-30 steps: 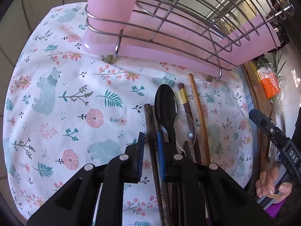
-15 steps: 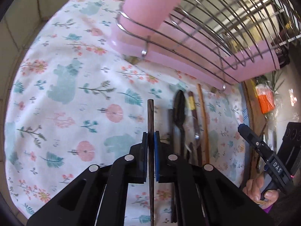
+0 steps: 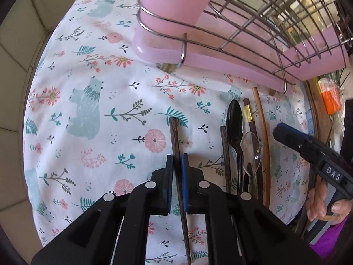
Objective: Organize utensils
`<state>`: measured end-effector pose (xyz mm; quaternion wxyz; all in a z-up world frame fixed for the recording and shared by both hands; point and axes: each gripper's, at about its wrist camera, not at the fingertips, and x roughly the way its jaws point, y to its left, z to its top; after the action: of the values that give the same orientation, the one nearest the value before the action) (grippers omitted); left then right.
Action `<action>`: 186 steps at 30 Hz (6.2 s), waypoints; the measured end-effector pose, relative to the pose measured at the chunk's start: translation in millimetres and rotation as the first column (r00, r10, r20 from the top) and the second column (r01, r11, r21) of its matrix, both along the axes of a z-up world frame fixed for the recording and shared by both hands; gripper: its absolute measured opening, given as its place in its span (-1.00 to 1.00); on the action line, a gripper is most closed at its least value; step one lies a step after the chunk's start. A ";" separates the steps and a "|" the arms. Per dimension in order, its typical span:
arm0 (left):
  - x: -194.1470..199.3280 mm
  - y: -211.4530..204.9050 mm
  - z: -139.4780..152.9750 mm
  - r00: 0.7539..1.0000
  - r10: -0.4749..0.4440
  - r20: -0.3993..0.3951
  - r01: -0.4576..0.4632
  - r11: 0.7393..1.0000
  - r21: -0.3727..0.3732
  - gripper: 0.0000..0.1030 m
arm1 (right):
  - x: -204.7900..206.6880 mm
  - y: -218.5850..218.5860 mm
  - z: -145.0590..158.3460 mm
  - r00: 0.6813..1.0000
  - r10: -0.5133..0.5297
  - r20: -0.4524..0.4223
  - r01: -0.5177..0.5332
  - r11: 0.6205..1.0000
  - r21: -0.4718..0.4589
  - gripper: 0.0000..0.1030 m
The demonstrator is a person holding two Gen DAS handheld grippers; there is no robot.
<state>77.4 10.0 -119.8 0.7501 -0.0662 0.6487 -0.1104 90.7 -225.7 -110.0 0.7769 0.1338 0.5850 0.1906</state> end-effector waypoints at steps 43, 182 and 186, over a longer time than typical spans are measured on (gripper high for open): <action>-40.8 40.5 236.9 0.496 0.353 0.793 -0.066 0.926 -0.371 -0.90 | -64.2 -106.1 254.2 0.372 -0.444 0.816 0.316 0.886 0.338 -0.87; -24.4 27.1 77.8 0.903 0.112 0.415 -0.013 0.972 -0.235 -0.99 | 18.0 26.6 -10.7 0.999 -0.052 0.016 0.052 0.999 -0.004 -0.74; -32.8 39.8 90.2 0.887 0.133 0.442 -0.019 0.967 -0.253 -0.99 | 20.8 35.3 -15.7 0.997 -0.061 0.037 0.063 0.997 -0.051 -0.85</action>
<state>44.6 49.8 -29.6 0.8712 -0.1549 0.4331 -0.1714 111.5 -190.4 -125.7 0.7958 0.1284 0.5715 0.1533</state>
